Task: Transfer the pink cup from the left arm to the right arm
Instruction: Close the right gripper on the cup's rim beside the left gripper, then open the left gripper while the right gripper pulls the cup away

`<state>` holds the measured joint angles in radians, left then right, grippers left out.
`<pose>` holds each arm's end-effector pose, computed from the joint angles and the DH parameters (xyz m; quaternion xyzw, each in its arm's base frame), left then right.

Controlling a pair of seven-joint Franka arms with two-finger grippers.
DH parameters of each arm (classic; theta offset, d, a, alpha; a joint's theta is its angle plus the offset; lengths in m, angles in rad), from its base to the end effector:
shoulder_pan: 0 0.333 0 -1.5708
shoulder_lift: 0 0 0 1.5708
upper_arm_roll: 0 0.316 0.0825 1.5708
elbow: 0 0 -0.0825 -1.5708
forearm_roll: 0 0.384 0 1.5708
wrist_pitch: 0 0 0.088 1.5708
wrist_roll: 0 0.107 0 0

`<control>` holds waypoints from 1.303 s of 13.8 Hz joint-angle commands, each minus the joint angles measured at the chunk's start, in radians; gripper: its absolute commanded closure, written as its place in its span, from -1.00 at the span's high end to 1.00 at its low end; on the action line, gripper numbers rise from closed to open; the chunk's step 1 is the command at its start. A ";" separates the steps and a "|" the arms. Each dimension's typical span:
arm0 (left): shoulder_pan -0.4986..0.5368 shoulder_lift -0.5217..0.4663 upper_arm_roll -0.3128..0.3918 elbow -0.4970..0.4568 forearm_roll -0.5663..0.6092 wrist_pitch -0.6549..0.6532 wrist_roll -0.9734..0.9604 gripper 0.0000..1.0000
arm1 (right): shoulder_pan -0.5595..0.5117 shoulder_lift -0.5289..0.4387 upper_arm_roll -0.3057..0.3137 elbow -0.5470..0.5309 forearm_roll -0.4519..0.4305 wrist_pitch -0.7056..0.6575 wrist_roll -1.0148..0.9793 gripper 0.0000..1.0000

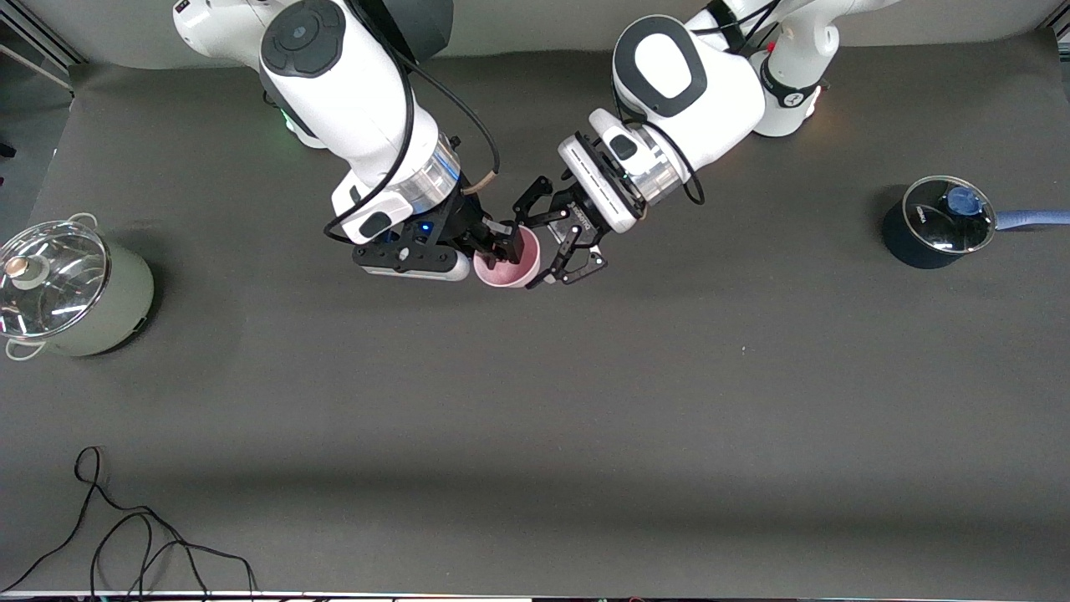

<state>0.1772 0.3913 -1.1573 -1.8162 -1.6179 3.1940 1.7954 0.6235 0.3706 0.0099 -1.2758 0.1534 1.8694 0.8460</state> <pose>0.4760 -0.4098 0.4655 0.7585 -0.3481 0.4487 0.3196 0.5500 0.4168 0.5670 -0.9836 0.1198 -0.0300 0.1317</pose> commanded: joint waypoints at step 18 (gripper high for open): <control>0.247 -0.019 0.019 0.011 -0.016 0.049 -0.050 0.99 | -0.159 -0.122 -0.425 -0.123 -0.018 -0.388 -0.913 -1.00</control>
<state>0.3658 0.3915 -1.1331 -1.7971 -1.6189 3.2377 1.7533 0.4452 0.2865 -0.3491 -1.2985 0.1409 1.4414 0.0323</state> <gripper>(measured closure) 0.000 0.921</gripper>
